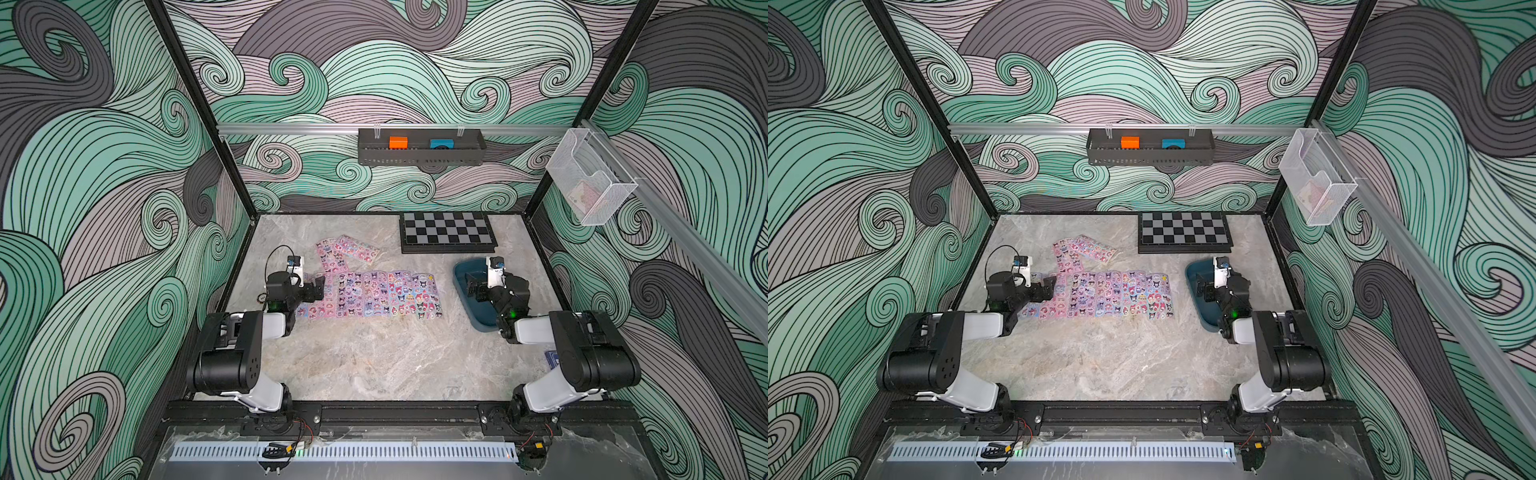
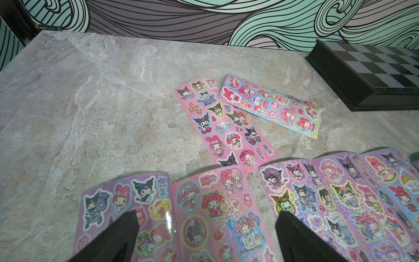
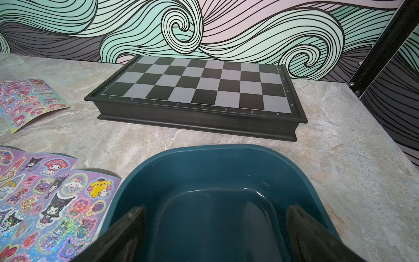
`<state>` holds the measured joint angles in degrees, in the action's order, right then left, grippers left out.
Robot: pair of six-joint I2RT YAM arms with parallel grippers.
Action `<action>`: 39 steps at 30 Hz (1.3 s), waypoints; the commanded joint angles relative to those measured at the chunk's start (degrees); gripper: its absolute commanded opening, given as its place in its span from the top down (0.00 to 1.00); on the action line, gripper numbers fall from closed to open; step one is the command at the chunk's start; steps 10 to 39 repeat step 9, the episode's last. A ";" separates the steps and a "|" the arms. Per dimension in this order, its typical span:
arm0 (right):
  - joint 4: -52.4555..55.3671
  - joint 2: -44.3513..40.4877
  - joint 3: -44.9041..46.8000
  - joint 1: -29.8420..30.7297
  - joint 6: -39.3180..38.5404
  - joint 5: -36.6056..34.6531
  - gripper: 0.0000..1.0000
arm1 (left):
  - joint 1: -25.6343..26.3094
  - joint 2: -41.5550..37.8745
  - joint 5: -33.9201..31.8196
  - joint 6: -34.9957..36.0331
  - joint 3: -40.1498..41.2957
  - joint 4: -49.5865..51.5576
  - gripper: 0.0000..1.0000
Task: Take the stickers out of the storage box
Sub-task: Reset both arms
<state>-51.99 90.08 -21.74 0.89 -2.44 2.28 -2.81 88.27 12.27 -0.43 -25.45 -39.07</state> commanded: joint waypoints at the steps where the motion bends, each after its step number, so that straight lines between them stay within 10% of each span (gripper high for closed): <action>1: 0.06 -0.64 -1.00 -0.15 -0.38 1.14 0.01 | 0.23 -1.09 0.92 0.69 -1.07 -0.57 0.01; 39: -0.12 -0.69 -0.88 -0.25 -0.37 1.23 0.01 | 0.22 -1.10 0.90 0.69 -1.09 -0.58 0.02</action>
